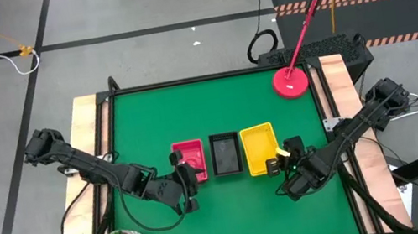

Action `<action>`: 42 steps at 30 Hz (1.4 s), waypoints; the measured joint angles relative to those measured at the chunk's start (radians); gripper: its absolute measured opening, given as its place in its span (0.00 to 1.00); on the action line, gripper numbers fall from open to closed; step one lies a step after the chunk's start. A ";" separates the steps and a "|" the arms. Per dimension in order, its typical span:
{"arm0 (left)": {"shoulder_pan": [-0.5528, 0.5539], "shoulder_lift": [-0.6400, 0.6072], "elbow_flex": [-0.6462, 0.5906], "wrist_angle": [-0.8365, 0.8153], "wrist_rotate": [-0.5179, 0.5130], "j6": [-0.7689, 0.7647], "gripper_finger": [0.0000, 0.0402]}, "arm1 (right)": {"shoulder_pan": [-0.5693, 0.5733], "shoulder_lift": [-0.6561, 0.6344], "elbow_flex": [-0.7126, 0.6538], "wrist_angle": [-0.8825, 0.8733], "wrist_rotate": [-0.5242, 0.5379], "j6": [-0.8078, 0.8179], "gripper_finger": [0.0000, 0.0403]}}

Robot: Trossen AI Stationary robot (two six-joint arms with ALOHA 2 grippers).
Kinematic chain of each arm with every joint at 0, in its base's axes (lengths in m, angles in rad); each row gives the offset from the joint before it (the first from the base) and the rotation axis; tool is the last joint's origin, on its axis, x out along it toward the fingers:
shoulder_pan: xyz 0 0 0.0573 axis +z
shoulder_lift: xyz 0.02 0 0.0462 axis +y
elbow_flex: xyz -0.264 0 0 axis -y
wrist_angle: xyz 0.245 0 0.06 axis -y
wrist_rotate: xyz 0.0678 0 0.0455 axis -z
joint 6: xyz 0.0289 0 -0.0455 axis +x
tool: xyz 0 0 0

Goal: Stack baskets by color
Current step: Stack the top yellow bin on top of the bottom yellow bin, then return To Home Position

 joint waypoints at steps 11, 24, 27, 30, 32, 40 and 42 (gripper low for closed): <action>0.000 0.000 0.000 0.000 0.001 0.001 0.35 | -0.019 0.000 -0.054 0.064 -0.060 -0.011 0.01; 0.020 0.000 0.000 0.000 0.001 0.008 0.35 | -0.019 -0.011 -0.119 0.127 -0.079 0.004 0.16; 0.028 0.000 0.000 0.000 0.000 0.007 0.35 | -0.019 -0.035 -0.119 0.127 -0.077 -0.014 0.19; 0.034 0.000 0.000 0.001 0.000 0.007 0.35 | -0.019 -0.065 -0.119 0.127 -0.058 -0.033 0.20; 0.035 0.000 0.000 0.001 0.000 0.007 0.35 | -0.019 -0.082 -0.119 0.126 -0.048 -0.036 0.20; 0.035 0.000 0.000 0.002 0.000 0.007 0.35 | -0.019 -0.141 -0.119 0.124 -0.024 -0.099 0.20; 0.035 0.000 0.000 0.002 0.000 0.007 0.35 | -0.025 -0.167 -0.119 0.119 -0.025 -0.142 0.20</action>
